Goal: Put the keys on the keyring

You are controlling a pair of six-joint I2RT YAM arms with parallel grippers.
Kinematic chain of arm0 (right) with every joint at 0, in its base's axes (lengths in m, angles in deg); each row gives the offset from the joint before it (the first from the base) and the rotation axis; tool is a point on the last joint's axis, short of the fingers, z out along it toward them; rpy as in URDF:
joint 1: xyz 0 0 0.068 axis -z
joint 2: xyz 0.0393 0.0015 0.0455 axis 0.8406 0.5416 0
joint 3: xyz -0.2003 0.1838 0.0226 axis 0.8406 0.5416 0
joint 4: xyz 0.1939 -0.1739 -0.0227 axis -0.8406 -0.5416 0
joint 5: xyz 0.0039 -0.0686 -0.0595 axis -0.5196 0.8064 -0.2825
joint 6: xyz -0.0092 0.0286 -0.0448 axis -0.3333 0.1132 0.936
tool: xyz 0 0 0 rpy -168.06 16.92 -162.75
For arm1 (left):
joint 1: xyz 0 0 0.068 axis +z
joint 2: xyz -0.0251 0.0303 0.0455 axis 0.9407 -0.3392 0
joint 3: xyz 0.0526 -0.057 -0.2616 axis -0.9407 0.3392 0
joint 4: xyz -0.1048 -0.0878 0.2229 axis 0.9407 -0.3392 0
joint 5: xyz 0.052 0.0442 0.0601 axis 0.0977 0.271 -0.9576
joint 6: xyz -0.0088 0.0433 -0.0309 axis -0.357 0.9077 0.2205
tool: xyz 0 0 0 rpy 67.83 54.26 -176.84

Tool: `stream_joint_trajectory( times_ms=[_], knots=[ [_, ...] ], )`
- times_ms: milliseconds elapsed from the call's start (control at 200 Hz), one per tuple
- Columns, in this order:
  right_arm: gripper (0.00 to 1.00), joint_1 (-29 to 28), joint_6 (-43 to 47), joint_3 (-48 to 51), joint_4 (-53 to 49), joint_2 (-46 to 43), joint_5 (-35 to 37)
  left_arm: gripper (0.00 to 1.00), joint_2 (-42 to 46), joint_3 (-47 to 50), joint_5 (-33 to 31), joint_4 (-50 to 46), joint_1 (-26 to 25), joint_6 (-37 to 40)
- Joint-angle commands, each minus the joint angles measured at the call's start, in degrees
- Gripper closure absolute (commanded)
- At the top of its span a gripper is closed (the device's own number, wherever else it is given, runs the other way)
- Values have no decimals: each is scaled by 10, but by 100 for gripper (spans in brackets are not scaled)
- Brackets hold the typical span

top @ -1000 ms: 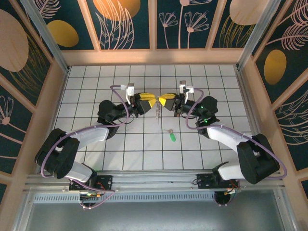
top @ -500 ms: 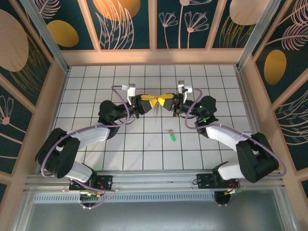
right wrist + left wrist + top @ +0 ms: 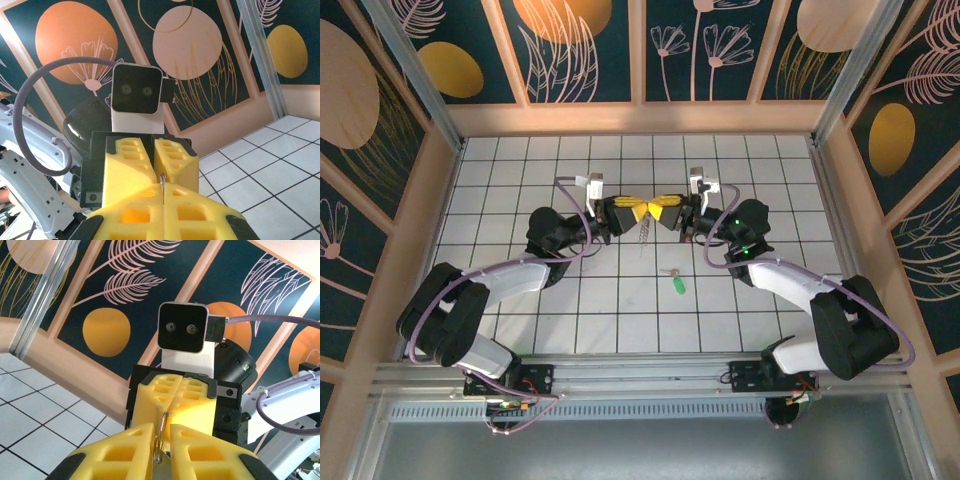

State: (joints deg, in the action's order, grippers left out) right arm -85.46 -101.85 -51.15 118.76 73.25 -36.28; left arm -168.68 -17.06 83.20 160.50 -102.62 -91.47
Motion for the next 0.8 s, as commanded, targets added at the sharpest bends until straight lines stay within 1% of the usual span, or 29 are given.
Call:
stream_joint_trajectory(
  times_ms=[0, 105, 245, 390, 430, 455, 500, 585, 696, 796],
  knots=[
    [100, -7, 2, -16, 20, 3, -10, 86, -7, -16, 9, 24, -4, 1],
    [100, -7, 2, -14, 18, 2, -10, 91, -11, -18, 11, 28, -5, -2],
    [100, -7, 5, -14, 13, -1, -11, 100, -14, -18, 13, 29, -6, -1],
    [100, -7, 8, -13, 3, -6, -11, 100, -12, -16, 17, 28, -6, 5],
    [92, -5, 12, -11, -6, -12, -6, 100, -10, -16, 18, 24, -6, 10],
    [84, -3, 15, -9, -11, -17, -1, 100, -8, -16, 17, 18, -6, 17],
    [74, 4, 19, -2, -20, -30, 6, 100, -2, -16, 17, 5, -6, 30],
    [61, 25, 19, 18, -31, -58, 20, 100, 10, -16, 17, -24, -6, 62],
    [54, 49, 25, 41, -59, -99, 32, 100, 29, -20, 15, -69, -6, 109],
    [51, 64, 34, 57, -93, -129, 50, 100, 46, -18, 3, -103, -6, 154]
  ],
)
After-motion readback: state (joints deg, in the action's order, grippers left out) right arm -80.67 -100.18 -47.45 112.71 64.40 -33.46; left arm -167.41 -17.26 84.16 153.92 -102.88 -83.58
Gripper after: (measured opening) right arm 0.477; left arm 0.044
